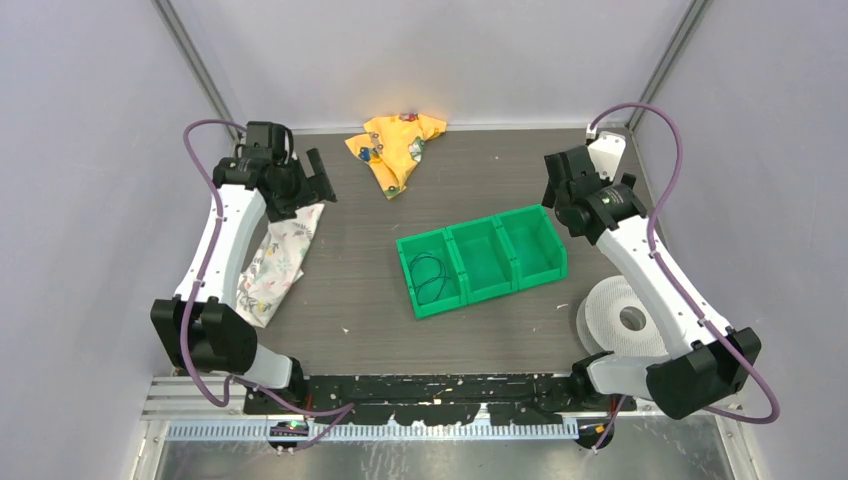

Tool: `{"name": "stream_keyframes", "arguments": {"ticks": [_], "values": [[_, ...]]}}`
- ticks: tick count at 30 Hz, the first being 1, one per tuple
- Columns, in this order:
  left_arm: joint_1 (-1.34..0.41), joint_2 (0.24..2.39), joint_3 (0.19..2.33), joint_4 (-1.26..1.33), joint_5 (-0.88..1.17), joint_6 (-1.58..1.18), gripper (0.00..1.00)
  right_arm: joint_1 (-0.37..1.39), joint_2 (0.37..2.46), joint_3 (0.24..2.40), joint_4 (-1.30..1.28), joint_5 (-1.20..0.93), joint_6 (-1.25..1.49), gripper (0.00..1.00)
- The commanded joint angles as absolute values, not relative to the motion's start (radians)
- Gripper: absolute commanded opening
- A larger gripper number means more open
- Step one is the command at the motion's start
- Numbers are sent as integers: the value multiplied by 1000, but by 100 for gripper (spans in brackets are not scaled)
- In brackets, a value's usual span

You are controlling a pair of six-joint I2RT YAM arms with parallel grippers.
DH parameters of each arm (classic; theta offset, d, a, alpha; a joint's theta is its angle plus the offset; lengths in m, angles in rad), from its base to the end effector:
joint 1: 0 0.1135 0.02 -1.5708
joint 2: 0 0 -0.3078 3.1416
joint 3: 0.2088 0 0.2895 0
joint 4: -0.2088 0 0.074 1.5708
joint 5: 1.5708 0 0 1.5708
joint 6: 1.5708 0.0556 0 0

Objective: Wrap the cables

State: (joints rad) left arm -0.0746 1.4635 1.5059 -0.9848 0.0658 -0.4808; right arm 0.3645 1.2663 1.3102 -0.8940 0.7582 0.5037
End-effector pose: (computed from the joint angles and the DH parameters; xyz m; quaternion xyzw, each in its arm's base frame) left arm 0.3423 -0.0293 0.3867 -0.1818 0.9330 -0.1148 0.2885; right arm 0.2785 0.0653 0.3936 0.1906 0.8582 -0.1764 0.4428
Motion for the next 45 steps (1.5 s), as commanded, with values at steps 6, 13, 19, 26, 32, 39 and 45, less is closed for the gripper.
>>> {"name": "stream_keyframes", "arguments": {"ticks": [6, 13, 19, 26, 32, 39, 45], "values": [[-75, 1448, 1506, -962, 93, -462, 100, 363, 1221, 1301, -864, 779, 515, 100], [-75, 1441, 1507, -963, 104, -459, 100, 363, 1198, 1290, -857, 772, 510, 100], [-76, 1405, 1473, -923, 227, -453, 100, 314, 1217, 1315, -1024, 811, 620, 100], [-76, 1360, 1380, -831, 353, -480, 100, -75, 1185, 1292, -1272, 607, 772, 100], [-84, 1382, 1353, -789, 402, -482, 100, -87, 1171, 1234, -1342, 639, 850, 100], [-151, 1406, 1377, -782, 402, -485, 100, -39, 1441, 1215, -1420, 657, 919, 100], [-160, 1391, 1369, -780, 398, -489, 100, 138, 1649, 1280, -1436, 747, 1012, 100]]}}
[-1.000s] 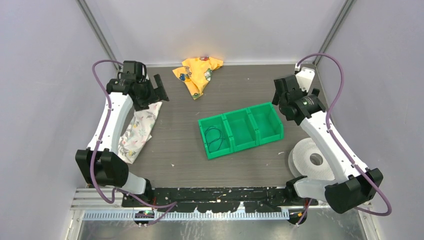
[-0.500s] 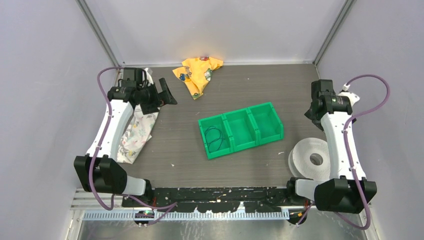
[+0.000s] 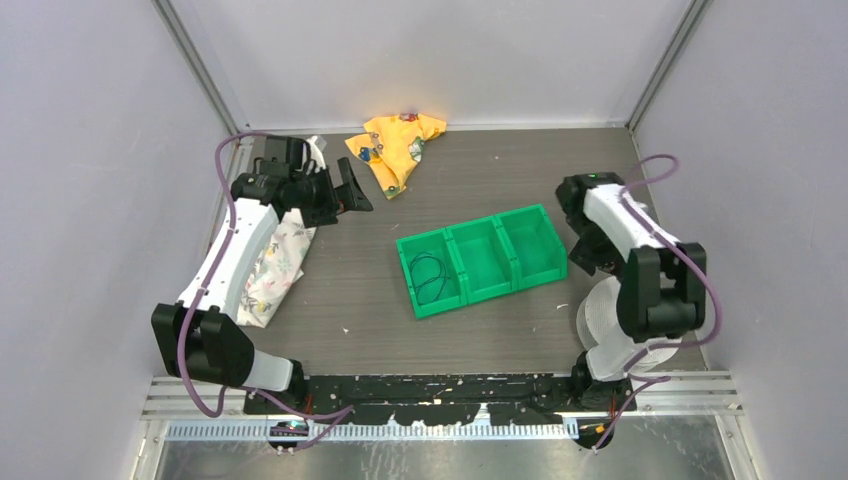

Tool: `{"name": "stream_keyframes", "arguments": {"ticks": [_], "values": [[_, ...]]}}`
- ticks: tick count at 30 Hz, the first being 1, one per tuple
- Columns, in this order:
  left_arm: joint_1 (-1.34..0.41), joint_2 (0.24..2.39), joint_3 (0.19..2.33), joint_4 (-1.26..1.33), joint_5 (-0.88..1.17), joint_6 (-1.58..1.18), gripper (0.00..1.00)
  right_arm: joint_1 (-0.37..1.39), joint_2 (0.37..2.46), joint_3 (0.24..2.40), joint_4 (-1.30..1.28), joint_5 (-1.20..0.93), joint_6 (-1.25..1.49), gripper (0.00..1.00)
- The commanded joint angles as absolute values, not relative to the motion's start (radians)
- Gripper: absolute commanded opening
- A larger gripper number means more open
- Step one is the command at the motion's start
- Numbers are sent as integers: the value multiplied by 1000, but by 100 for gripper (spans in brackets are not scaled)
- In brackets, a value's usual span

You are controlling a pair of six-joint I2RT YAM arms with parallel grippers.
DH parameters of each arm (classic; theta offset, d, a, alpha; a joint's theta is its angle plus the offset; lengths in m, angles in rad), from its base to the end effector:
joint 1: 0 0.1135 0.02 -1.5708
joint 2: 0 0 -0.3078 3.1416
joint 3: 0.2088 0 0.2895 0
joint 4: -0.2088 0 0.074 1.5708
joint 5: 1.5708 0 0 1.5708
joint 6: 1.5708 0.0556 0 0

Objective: Wrap the cables

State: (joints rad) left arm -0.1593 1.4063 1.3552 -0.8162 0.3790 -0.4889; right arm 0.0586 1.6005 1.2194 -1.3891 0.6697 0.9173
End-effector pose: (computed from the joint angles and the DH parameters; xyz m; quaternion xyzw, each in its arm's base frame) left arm 0.3293 -0.0737 0.3668 -0.0872 0.9201 -0.2754 0.2644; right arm 0.2926 -0.0174 0.2563 0.3615 0.8681 -0.3329 0.0703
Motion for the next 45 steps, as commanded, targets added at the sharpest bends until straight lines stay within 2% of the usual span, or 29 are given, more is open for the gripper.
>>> {"name": "stream_keyframes", "arguments": {"ticks": [1, 11, 16, 21, 27, 29, 37, 42, 43, 45], "values": [[-160, 1387, 1370, -785, 395, -486, 100, 149, 1674, 1285, -1428, 748, 1014, 100], [-160, 1366, 1370, -814, 384, -467, 100, 187, 1877, 1280, -1431, 858, 1096, 100], [-161, 1365, 1364, -805, 383, -474, 100, 179, 1854, 1220, -1402, 861, 1094, 99], [-161, 1368, 1367, -807, 383, -479, 100, 159, 1828, 1166, -1382, 849, 1101, 88], [-161, 1369, 1365, -808, 377, -479, 100, 147, 1712, 1103, -1342, 817, 1099, 87], [-161, 1375, 1367, -807, 380, -482, 100, 147, 1678, 1090, -1325, 815, 1087, 84], [-161, 1370, 1361, -807, 376, -487, 100, 147, 1629, 1059, -1319, 843, 1083, 46], [-161, 1369, 1361, -810, 374, -488, 100, 146, 1574, 1084, -1358, 856, 1092, 7], [-161, 1368, 1361, -809, 374, -490, 100, 147, 1562, 1101, -1378, 861, 1095, 2], [-161, 1370, 1364, -808, 376, -491, 100, 148, 1537, 1150, -1423, 870, 1097, 1]]}}
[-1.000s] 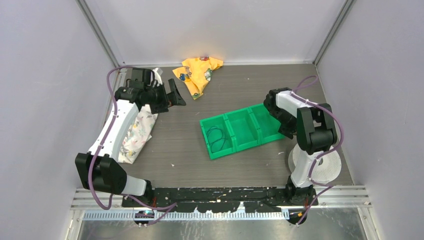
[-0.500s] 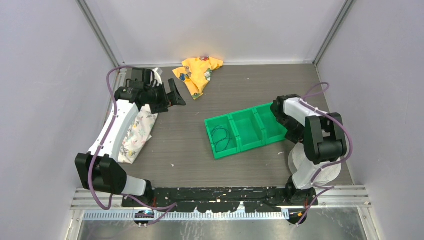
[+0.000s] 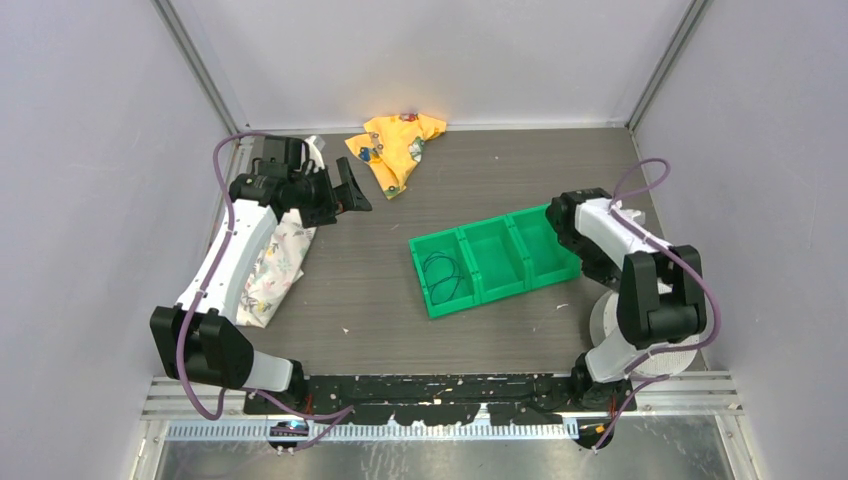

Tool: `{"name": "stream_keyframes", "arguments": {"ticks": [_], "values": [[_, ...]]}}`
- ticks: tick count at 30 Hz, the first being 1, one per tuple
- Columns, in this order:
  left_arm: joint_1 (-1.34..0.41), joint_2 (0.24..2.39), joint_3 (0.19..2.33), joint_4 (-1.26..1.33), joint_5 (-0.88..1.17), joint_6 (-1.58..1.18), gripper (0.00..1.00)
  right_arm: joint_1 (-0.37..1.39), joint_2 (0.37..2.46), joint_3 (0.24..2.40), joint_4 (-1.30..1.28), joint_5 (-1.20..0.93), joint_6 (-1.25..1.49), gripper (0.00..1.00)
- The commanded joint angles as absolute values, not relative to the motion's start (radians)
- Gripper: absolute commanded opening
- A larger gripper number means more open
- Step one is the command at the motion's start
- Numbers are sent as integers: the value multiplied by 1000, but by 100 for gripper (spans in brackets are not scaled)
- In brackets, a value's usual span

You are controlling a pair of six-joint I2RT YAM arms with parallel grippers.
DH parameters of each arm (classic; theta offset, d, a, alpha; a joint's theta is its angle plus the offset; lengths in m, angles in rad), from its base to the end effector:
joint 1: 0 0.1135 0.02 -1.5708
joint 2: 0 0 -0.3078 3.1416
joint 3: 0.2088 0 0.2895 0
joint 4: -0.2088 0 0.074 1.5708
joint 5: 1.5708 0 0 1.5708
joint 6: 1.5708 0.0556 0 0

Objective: Wrap the cables

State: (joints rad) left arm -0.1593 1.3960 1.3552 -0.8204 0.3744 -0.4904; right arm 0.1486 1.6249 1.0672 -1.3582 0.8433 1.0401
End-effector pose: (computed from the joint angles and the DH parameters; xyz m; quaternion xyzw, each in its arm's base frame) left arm 0.3264 -0.0730 0.3696 -0.0881 0.9194 -0.2743 0.2678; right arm 0.2743 -0.0009 0.2174 0.3241 0.8413 -0.4218 0.0960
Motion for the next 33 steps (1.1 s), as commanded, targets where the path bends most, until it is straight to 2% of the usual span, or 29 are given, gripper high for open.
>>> {"name": "stream_keyframes", "arguments": {"ticks": [1, 5, 9, 15, 22, 29, 33], "values": [[-161, 1371, 1367, -808, 377, -491, 100, 149, 1521, 1185, -1459, 877, 1096, 1], [-161, 1374, 1381, -814, 373, -488, 100, 151, 1449, 1356, -1537, 889, 1042, 0], [-161, 1380, 1399, -819, 368, -483, 100, 161, 1310, 1483, -1450, 824, 859, 0], [-163, 1379, 1398, -814, 371, -491, 100, 159, 1043, 1353, -1074, 556, 555, 0], [-163, 1375, 1399, -820, 374, -490, 100, 158, 1010, 1298, -973, 380, 480, 0], [-163, 1355, 1393, -820, 370, -489, 100, 108, 1079, 1316, -1055, 652, 459, 0], [-163, 1360, 1392, -816, 379, -493, 100, 61, 1092, 1257, -979, 602, 416, 0]]}}
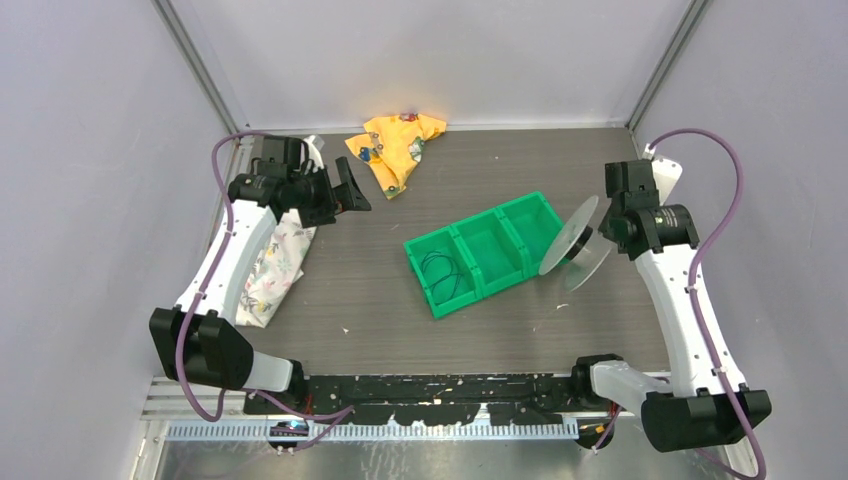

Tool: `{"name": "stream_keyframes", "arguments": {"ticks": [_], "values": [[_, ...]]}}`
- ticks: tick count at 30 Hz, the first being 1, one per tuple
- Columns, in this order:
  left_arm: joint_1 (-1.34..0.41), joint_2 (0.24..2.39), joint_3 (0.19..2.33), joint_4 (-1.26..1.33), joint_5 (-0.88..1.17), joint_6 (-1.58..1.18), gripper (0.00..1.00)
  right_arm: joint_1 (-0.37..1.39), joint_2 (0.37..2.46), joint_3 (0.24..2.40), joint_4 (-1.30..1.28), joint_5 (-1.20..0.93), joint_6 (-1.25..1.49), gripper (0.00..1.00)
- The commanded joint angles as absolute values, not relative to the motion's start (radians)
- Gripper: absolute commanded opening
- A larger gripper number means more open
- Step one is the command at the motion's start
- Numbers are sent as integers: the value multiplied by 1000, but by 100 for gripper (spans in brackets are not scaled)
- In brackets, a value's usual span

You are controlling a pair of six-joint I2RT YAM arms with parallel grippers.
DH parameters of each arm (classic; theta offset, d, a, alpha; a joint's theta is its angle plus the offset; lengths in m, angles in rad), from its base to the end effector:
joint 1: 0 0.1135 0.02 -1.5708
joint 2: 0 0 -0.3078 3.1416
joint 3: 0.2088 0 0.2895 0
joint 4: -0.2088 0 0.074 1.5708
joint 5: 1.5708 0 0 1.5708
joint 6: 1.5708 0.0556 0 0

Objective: Wrap the cables

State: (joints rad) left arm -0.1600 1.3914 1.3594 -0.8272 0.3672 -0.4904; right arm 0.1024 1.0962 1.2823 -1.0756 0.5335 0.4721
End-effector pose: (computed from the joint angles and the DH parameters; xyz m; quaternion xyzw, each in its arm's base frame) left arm 0.3249 -0.0726 0.3719 -0.0888 0.9195 -0.2716 0.2699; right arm 0.2250 -0.0053 0.4040 0.2537 0.8775 -0.1470 0.3795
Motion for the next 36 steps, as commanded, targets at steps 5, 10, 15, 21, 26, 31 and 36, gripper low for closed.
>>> {"name": "stream_keyframes", "arguments": {"ticks": [5, 10, 15, 21, 26, 31, 36], "values": [[-166, 1361, 1397, -816, 386, -499, 100, 58, 1092, 1194, -898, 623, 442, 1], [-166, 1354, 1391, -816, 381, -493, 100, 59, 1058, 1213, -906, 744, 453, 0], [-169, 1373, 1397, -814, 386, -501, 100, 58, 997, 1279, -933, 708, 484, 0], [-173, 1377, 1398, -807, 388, -499, 99, 59, 951, 1287, -985, 924, 463, 1], [-180, 1390, 1397, -798, 395, -502, 99, 60, 890, 1103, -801, 927, 348, 1], [-184, 1389, 1411, -809, 395, -496, 99, 58, 908, 1006, -649, 720, 272, 1], [-184, 1378, 1404, -816, 382, -489, 99, 58, 941, 985, -580, 429, 249, 1]]}}
